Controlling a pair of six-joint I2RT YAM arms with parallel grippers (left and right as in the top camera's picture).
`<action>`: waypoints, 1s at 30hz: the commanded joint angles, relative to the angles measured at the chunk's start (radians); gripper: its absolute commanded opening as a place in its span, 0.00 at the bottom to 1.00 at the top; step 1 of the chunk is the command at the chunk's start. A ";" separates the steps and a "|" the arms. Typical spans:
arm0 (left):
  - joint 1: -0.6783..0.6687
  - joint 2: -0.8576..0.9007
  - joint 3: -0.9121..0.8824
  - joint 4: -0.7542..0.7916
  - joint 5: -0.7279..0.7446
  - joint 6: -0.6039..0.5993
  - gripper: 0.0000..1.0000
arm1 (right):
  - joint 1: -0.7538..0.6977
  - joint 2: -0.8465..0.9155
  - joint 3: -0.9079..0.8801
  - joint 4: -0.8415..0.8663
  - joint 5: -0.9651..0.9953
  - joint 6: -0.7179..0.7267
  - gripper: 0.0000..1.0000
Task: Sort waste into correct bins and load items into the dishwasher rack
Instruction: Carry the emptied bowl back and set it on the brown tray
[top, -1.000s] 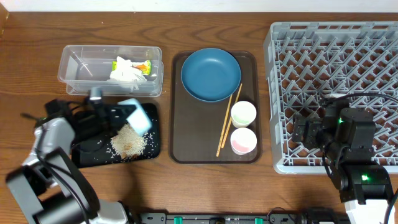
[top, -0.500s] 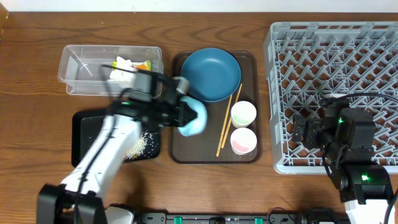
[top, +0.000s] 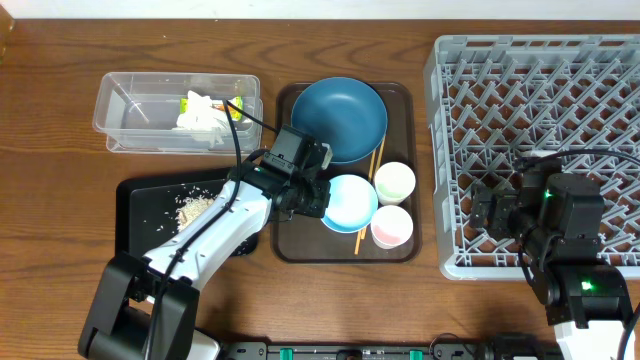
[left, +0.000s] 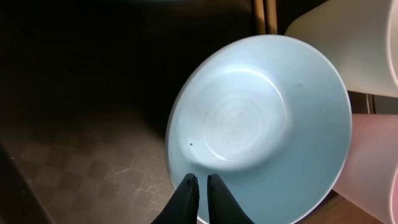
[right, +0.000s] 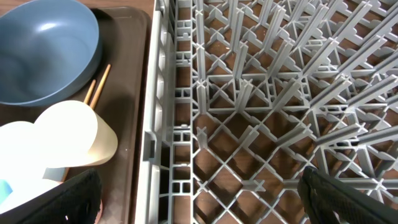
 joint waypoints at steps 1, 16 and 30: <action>0.000 -0.010 0.008 0.004 -0.030 -0.013 0.11 | 0.014 -0.003 0.019 0.000 -0.004 0.013 0.99; -0.055 0.048 0.008 0.108 -0.005 -0.013 0.10 | 0.014 -0.003 0.019 0.000 -0.004 0.013 0.99; -0.044 0.096 0.008 -0.032 -0.273 -0.013 0.11 | 0.014 -0.003 0.019 0.000 -0.004 0.013 0.99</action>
